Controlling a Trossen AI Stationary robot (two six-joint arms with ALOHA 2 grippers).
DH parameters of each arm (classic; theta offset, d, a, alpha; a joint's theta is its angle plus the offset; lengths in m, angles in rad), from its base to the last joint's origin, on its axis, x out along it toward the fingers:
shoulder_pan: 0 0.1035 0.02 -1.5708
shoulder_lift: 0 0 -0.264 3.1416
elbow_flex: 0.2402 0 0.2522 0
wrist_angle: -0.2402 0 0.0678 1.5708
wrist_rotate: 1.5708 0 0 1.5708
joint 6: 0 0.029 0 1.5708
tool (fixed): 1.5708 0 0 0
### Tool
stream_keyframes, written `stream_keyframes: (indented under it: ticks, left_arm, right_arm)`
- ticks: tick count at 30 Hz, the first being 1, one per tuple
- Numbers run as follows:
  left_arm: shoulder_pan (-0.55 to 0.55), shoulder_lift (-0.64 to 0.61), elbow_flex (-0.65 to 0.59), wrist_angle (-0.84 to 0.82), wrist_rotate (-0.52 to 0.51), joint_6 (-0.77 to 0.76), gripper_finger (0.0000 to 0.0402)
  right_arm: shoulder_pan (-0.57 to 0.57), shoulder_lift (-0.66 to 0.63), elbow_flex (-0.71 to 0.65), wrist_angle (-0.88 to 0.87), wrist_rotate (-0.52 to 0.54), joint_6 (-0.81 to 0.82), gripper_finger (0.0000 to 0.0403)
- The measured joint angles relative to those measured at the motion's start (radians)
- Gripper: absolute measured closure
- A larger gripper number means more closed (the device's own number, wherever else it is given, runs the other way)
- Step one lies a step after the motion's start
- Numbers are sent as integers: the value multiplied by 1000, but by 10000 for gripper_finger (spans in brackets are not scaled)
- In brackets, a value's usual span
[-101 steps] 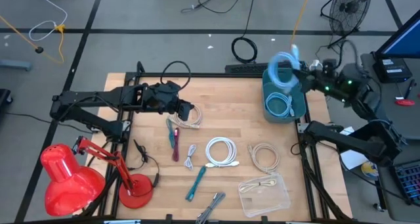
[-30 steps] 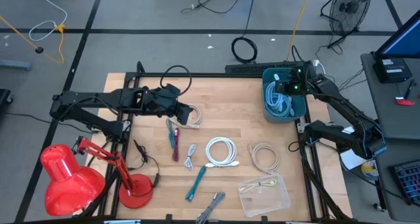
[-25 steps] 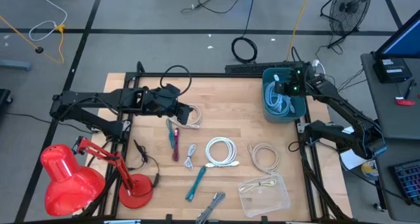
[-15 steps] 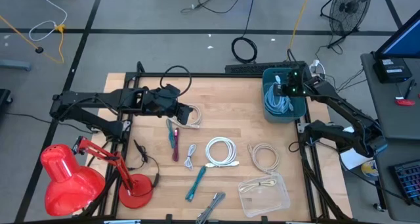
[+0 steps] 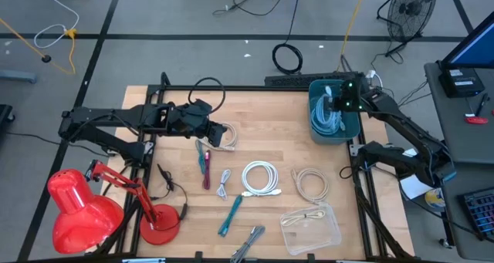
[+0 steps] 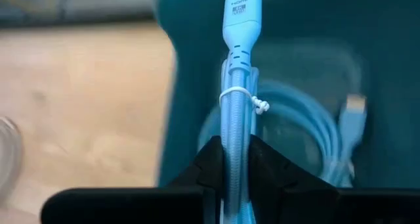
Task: Pick & Place USB Port
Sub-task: Put the blue hdmi cable into the blue bin
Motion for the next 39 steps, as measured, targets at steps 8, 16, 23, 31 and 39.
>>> stream_keyframes:
  ticks: [8,16,23,31,39]
  left_arm:
    - [0,0,0,0,1,6,273]
    - [0,0,0,0,-1,6,273]
    - [0,0,0,0,-4,5,273]
    - [0,0,0,-1,-6,3,273]
    - [-23,0,0,-1,-10,-5,273]
  right_arm:
    - [0,-35,21,80,35,90,370]
    - [21,-6,19,129,81,156,370]
    - [19,62,17,144,10,186,370]
    - [20,146,16,140,7,181,365]
    - [19,172,16,62,86,133,293]
